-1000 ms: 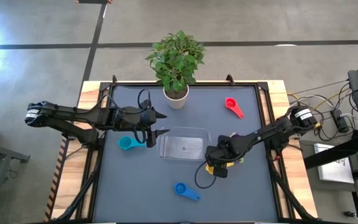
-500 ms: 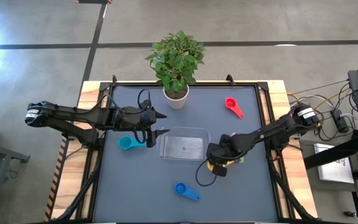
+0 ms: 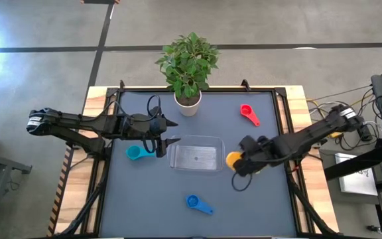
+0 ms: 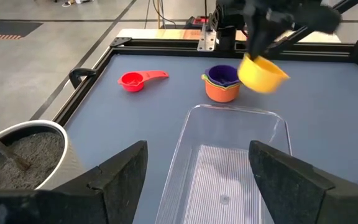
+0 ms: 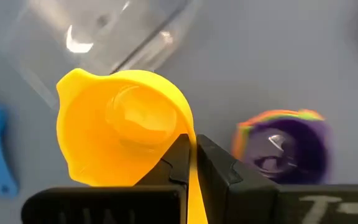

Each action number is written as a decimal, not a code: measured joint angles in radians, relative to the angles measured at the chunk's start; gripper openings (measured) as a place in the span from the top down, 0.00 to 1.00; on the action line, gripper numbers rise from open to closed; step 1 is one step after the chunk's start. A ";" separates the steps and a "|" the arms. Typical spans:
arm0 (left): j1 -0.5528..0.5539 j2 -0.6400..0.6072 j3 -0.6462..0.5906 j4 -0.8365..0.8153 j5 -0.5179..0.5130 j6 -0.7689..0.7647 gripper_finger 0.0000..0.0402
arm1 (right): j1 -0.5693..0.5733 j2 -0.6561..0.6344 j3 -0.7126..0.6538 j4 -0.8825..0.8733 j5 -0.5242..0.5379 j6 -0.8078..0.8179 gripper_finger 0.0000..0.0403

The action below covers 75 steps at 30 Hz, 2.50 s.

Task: Nest measuring cups in basket
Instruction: Stack the yellow measuring cup on top of the violet measuring cup

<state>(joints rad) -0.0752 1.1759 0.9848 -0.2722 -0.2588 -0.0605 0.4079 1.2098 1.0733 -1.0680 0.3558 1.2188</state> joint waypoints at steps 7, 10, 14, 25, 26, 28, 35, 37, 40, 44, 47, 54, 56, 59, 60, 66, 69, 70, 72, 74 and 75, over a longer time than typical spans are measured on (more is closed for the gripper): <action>0.000 0.000 0.000 0.000 0.000 0.005 0.35 | -0.001 -0.023 -0.004 -0.309 0.005 0.252 0.98; 0.000 0.000 0.000 -0.008 0.000 0.007 0.35 | 0.000 -0.016 -0.011 -0.348 -0.050 0.299 0.98; 0.000 0.000 0.000 -0.007 0.000 0.015 0.35 | 0.000 -0.017 -0.026 -0.343 -0.069 0.335 0.98; 0.000 0.000 0.000 -0.006 0.016 0.015 0.35 | -0.075 -0.071 -0.143 -0.222 -0.120 0.392 0.98; 0.000 0.000 0.000 -0.006 0.016 0.015 0.35 | -0.083 -0.077 -0.150 -0.221 -0.120 0.401 0.97; 0.000 0.000 0.000 -0.006 0.017 0.015 0.35 | -0.098 -0.090 -0.159 -0.227 -0.121 0.406 0.95; 0.000 0.000 0.000 -0.006 0.037 0.014 0.35 | -0.125 -0.142 -0.168 -0.235 -0.120 0.386 0.77; 0.000 0.000 0.000 -0.006 0.036 0.011 0.35 | -0.125 -0.150 -0.169 -0.235 -0.120 0.366 0.70; 0.000 -0.001 0.000 -0.013 0.036 0.008 0.35 | -0.125 -0.162 -0.163 -0.235 -0.119 0.312 0.60; 0.000 -0.024 0.001 -0.070 0.035 -0.013 0.35 | -0.114 -0.175 -0.153 -0.217 -0.044 0.165 0.50; 0.000 -0.038 0.035 -0.186 0.032 -0.061 0.35 | -0.093 -0.173 -0.154 -0.167 0.052 0.075 0.47; -0.010 -0.039 0.068 -0.287 0.006 -0.140 0.35 | -0.019 -0.120 -0.250 0.070 0.261 0.074 0.65; -0.014 -0.038 0.068 -0.286 0.006 -0.140 0.35 | 0.031 -0.106 -0.289 0.100 0.335 0.158 0.79; -0.016 -0.038 0.068 -0.282 0.005 -0.137 0.35 | 0.122 -0.093 -0.329 0.092 0.452 0.325 0.94; -0.016 -0.038 0.068 -0.277 0.004 -0.132 0.35 | 0.146 -0.091 -0.341 0.094 0.478 0.378 0.95; -0.016 -0.036 0.067 -0.228 0.003 -0.091 0.35 | 0.197 -0.021 -0.394 0.110 0.504 0.548 0.98; -0.016 -0.036 0.067 -0.214 0.003 -0.085 0.35 | 0.194 0.009 -0.415 0.108 0.474 0.581 0.98; -0.016 -0.036 0.067 -0.207 0.003 -0.084 0.35 | 0.194 0.017 -0.422 0.109 0.465 0.594 0.98; -0.016 -0.035 0.066 -0.199 0.003 -0.083 0.35 | 0.194 0.021 -0.438 0.112 0.438 0.610 0.98; -0.016 -0.035 0.067 -0.198 0.003 -0.083 0.35 | 0.194 0.023 -0.446 0.114 0.420 0.616 0.98; -0.016 -0.035 0.066 -0.199 0.003 -0.083 0.35 | 0.194 0.022 -0.446 0.117 0.412 0.617 0.98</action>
<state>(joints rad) -0.0910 1.1404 1.0512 -0.4709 -0.2554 -0.1432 0.6022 1.2322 0.6273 -0.9505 0.7678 1.8354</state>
